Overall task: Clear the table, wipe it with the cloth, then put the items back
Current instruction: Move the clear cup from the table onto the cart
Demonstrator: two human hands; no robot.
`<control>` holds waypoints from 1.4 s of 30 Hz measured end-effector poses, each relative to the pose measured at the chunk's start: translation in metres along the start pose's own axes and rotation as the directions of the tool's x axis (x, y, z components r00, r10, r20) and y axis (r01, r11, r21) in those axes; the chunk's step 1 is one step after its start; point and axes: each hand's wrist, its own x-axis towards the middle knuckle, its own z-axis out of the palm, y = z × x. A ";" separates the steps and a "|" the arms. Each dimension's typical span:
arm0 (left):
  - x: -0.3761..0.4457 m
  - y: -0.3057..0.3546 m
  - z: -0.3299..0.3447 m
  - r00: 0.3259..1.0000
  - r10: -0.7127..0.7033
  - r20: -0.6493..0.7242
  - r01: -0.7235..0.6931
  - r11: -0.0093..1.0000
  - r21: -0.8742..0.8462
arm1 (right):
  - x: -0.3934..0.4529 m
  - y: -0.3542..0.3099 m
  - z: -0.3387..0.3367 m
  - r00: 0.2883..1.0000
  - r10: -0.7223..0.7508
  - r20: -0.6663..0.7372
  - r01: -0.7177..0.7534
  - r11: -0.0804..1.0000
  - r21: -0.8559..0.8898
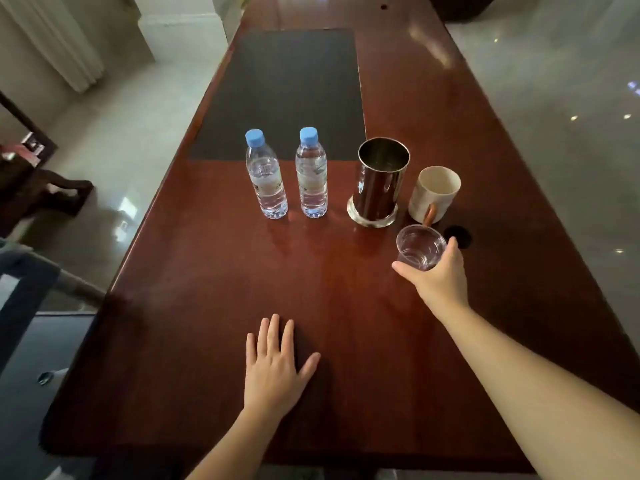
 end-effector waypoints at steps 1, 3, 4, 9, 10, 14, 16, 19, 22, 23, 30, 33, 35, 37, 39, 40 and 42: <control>0.000 0.000 0.000 1.000 0.002 -0.005 -0.002 1.000 -0.008 | 0.002 0.000 0.002 1.000 -0.008 -0.024 0.008 1.000 0.019; -0.001 -0.002 0.004 0.998 0.011 -0.060 -0.011 1.000 0.005 | 0.006 0.005 0.006 0.999 -0.008 -0.042 0.010 0.998 0.057; -0.001 -0.002 0.005 0.995 0.022 -0.099 -0.020 1.000 0.024 | 0.009 0.009 0.008 0.999 -0.007 -0.042 0.010 0.997 0.075; -0.001 -0.003 0.009 0.995 0.019 -0.098 -0.017 0.999 0.030 | 0.013 0.017 0.014 0.998 -0.033 -0.046 0.038 0.991 0.130; -0.001 -0.004 0.009 0.995 0.012 -0.095 -0.009 0.999 0.032 | 0.014 0.017 0.015 0.998 -0.042 -0.053 0.049 0.989 0.140; -0.002 -0.002 0.007 0.995 0.009 -0.103 -0.006 1.000 0.026 | 0.015 0.017 0.016 0.997 -0.055 -0.057 0.063 0.984 0.164; -0.003 -0.001 0.007 0.994 0.004 -0.112 -0.002 1.000 0.020 | 0.012 0.016 0.015 0.997 -0.050 -0.056 0.059 0.982 0.177; -0.003 -0.001 0.007 0.994 -0.004 -0.112 0.006 1.000 0.014 | 0.011 0.012 0.014 0.994 -0.079 -0.078 0.094 0.975 0.203; -0.003 -0.001 0.006 0.994 -0.011 -0.110 0.010 1.000 -0.003 | 0.012 -0.001 0.016 0.987 -0.138 -0.080 0.152 0.965 0.212; -0.003 0.000 0.005 0.994 -0.012 -0.105 0.011 1.000 -0.010 | 0.011 -0.006 0.017 0.986 -0.151 -0.071 0.164 0.963 0.216; -0.004 0.002 -0.002 0.997 0.005 -0.074 -0.009 0.999 -0.053 | -0.013 -0.058 0.063 0.962 -0.270 0.051 0.244 0.925 0.292; -0.005 0.001 -0.002 0.998 0.013 -0.068 -0.019 0.997 -0.079 | -0.030 -0.084 0.097 0.942 -0.308 0.134 0.253 0.913 0.321; -0.005 0.000 -0.002 0.997 0.022 -0.071 -0.029 0.994 -0.102 | -0.041 -0.099 0.122 0.921 -0.342 0.188 0.264 0.901 0.343; -0.004 0.000 -0.002 0.998 0.023 -0.064 -0.031 0.991 -0.132 | -0.054 -0.113 0.146 0.899 -0.369 0.236 0.276 0.896 0.348; -0.003 -0.002 -0.001 0.997 0.029 -0.066 -0.038 0.989 -0.142 | -0.068 -0.125 0.168 0.881 -0.381 0.281 0.282 0.899 0.336; -0.003 -0.003 0.001 0.997 0.038 -0.071 -0.049 0.987 -0.150 | -0.075 -0.130 0.177 0.870 -0.388 0.305 0.285 0.899 0.331; -0.003 -0.004 0.002 0.996 0.055 -0.072 -0.066 0.984 -0.166 | -0.088 -0.139 0.194 0.846 -0.399 0.353 0.291 0.901 0.320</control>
